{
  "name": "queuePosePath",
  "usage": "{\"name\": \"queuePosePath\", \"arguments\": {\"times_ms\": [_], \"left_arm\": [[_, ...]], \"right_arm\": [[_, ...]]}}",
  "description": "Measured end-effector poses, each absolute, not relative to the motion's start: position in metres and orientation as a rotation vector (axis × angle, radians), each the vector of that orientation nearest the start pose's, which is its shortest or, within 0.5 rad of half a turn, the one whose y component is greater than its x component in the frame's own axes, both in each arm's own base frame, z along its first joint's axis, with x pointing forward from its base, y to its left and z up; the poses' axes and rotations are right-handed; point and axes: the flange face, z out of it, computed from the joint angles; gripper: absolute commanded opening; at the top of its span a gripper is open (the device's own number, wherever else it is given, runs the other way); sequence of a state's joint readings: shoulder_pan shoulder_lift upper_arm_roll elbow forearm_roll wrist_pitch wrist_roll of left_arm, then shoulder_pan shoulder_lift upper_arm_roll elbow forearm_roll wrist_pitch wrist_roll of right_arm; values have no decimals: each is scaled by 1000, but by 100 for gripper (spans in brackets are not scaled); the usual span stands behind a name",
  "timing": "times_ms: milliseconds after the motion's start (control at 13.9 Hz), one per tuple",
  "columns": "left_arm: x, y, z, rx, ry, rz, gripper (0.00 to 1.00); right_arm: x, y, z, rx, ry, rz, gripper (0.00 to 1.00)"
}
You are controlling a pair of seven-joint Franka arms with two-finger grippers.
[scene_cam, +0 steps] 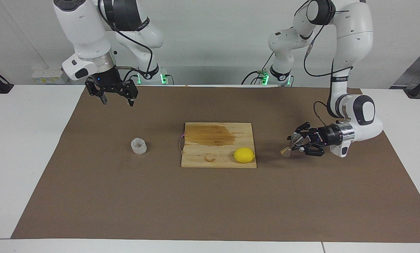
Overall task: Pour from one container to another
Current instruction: 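Lift the metal cup with the left gripper and carry it over the board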
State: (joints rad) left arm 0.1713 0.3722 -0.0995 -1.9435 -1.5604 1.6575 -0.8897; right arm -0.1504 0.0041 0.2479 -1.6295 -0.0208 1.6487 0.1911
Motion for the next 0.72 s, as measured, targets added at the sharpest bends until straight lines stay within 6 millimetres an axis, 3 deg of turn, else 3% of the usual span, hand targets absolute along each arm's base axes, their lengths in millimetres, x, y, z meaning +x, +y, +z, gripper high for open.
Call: {"name": "queuePosePath", "arguments": {"times_ms": [287, 717], "left_arm": [[586, -115, 335, 1031, 1361, -1162, 0], [534, -201, 335, 996, 1359, -1152, 0]], "right_arm": [[559, 52, 601, -3155, 146, -28, 100], [559, 52, 601, -3155, 146, -28, 100]]}}
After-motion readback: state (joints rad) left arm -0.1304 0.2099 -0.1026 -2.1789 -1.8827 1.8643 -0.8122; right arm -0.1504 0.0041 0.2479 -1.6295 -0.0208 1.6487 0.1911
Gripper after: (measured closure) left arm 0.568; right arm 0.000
